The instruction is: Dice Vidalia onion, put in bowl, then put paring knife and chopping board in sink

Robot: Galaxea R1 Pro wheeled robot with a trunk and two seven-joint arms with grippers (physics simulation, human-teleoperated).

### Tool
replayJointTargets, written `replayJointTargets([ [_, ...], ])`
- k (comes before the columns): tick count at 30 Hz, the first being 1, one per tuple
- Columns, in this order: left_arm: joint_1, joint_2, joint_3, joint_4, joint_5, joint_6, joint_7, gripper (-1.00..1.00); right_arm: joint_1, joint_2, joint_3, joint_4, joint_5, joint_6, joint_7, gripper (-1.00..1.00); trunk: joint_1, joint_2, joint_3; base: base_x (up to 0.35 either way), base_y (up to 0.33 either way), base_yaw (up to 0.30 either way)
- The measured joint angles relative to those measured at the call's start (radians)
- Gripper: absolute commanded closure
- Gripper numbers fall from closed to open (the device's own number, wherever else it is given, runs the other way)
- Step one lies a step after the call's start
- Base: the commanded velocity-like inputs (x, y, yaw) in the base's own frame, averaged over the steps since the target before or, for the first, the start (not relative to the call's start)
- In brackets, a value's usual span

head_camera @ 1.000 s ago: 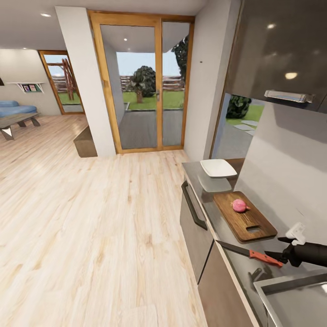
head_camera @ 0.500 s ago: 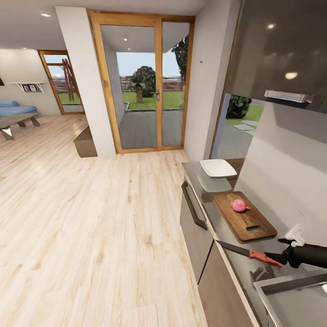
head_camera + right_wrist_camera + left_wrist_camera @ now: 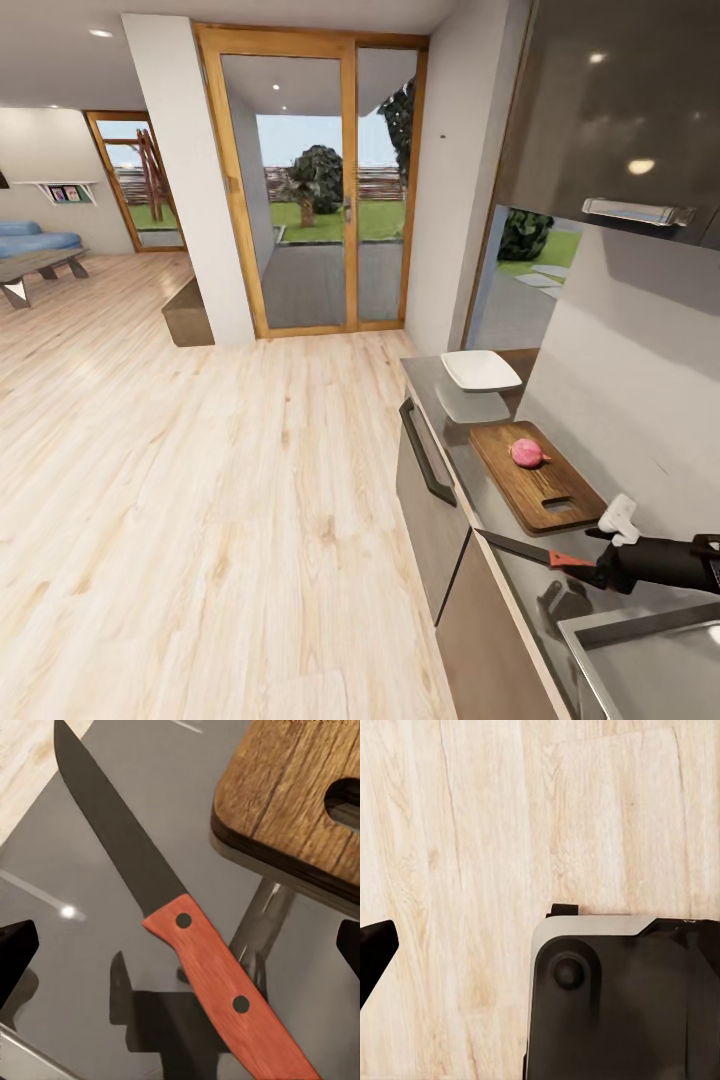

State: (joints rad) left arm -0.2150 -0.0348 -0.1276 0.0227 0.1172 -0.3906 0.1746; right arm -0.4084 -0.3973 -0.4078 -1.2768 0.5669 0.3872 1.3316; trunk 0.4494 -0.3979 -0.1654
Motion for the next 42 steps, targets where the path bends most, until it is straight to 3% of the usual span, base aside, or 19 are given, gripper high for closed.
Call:
replayJointTargets([
  [42,0.000,0.000,0.000,0.003,0.000,0.002,0.000,-1.00,0.000,0.001,0.012,0.040,-0.001,-0.002,-0.013,-1.00,0.000,0.000,0.000,0.000,0.000,0.000],
])
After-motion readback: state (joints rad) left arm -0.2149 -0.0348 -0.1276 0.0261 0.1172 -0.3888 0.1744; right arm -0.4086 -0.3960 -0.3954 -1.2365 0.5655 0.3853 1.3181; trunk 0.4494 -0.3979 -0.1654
